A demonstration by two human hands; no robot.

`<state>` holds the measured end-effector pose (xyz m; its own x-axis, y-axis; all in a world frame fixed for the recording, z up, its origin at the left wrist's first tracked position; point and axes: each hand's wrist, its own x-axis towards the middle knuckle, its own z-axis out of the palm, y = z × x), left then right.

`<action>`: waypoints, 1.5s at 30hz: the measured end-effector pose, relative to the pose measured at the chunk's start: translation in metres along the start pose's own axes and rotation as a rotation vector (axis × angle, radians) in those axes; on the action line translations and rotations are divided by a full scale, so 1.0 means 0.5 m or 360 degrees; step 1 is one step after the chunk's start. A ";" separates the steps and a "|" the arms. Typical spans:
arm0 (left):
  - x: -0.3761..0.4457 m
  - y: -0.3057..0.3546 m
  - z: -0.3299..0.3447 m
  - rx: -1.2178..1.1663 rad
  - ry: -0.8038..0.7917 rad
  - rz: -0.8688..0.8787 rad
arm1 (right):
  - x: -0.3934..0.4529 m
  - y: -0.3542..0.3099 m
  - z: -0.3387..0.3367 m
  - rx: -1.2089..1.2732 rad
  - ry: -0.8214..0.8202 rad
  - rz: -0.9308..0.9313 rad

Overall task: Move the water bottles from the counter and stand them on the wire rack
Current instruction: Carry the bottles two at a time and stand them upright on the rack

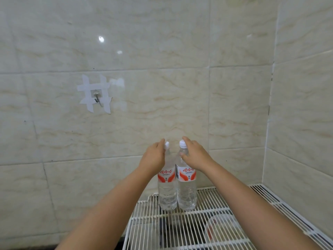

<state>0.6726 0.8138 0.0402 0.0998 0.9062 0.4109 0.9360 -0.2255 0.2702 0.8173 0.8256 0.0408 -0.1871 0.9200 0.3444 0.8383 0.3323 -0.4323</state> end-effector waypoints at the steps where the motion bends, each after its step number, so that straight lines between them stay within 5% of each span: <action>1: -0.004 0.002 -0.005 0.0049 0.0037 -0.0031 | -0.006 -0.004 -0.003 -0.0154 0.0070 -0.0012; 6: -0.074 -0.030 -0.052 0.0257 0.0170 -0.0245 | -0.034 -0.059 0.009 -0.0248 0.0348 -0.0131; 9: -0.175 -0.101 -0.086 0.0512 0.0195 -0.0383 | -0.060 -0.145 0.067 -0.0103 0.0435 -0.0549; 22: -0.806 -0.459 -0.293 0.0926 0.0345 -0.1489 | -0.372 -0.692 0.403 -0.0039 -0.0273 -0.1388; 33: -1.192 -0.773 -0.357 0.0831 -0.0061 -0.1773 | -0.609 -0.978 0.740 0.0179 -0.0665 -0.1210; 45: -1.158 -1.068 -0.246 0.0461 -0.0379 -0.1675 | -0.496 -1.005 1.015 -0.0094 -0.0917 -0.0648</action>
<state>0.0735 0.3655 -0.2349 -0.7560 0.6485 -0.0888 0.6319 0.7585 0.1591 0.1829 0.5358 -0.2503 -0.7193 0.6939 -0.0338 0.6674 0.6766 -0.3111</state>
